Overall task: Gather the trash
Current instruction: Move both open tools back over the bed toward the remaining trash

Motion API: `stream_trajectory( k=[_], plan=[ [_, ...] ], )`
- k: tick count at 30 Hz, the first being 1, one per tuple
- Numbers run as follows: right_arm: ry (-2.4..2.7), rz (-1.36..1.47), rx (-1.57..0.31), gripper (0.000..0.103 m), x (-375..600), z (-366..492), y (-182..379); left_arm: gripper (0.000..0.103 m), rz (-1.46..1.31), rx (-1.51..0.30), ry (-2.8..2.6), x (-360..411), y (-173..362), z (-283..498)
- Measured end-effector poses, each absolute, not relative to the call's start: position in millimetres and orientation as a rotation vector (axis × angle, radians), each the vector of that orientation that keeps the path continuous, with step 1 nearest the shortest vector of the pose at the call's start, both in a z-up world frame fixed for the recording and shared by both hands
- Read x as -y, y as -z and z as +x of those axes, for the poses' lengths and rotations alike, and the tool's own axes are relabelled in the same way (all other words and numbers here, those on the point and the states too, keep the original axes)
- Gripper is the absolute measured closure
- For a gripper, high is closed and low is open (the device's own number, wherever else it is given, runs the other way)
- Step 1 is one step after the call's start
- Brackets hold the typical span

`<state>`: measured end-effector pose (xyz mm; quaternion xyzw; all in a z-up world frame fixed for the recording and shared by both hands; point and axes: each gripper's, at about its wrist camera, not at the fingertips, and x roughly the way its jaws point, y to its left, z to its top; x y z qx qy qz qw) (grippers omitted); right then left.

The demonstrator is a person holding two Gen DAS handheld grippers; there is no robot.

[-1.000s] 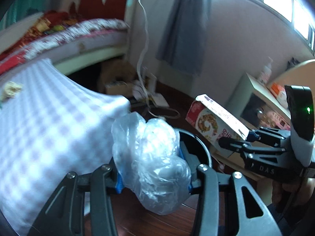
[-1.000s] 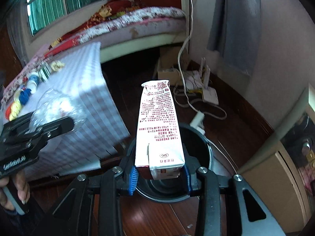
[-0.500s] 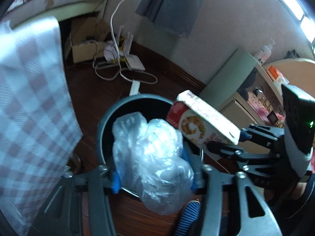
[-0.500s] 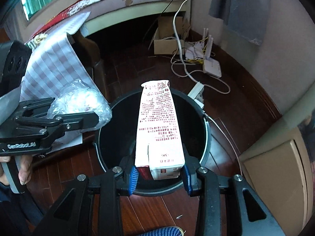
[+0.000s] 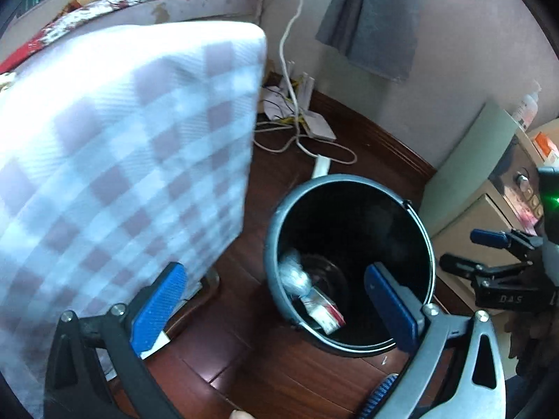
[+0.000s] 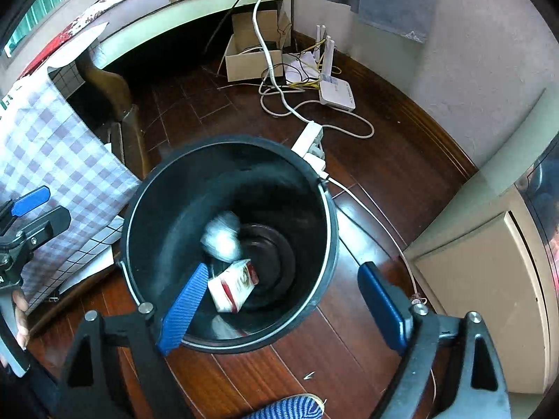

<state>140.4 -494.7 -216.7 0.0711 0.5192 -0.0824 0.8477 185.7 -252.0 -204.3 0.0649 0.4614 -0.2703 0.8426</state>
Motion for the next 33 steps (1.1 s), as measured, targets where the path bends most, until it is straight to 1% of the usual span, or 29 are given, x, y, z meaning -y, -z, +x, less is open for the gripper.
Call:
stream_trajectory(
  k=[4, 8, 15, 22, 33],
  plan=[
    [0.156, 0.141, -1.089, 0.012, 482, 142, 213, 0.001, 0.149, -0.974, 0.542, 237, 202, 182],
    [0.141, 0.124, -1.062, 0.005, 468, 140, 203, 0.001, 0.156, -0.971, 0.530, 232, 198, 180],
    [0.153, 0.109, -1.029, 0.001, 452, 137, 191, 0.001, 0.173, -0.976, 0.500, 222, 188, 174],
    [0.125, 0.105, -1.011, 0.001, 434, 135, 182, 0.001, 0.183, -0.951, 0.456, 205, 174, 168],
    [0.053, 0.080, -0.952, 0.001, 385, 129, 155, 0.000, 0.158, -0.898, 0.376, 152, 141, 150]
  ],
)
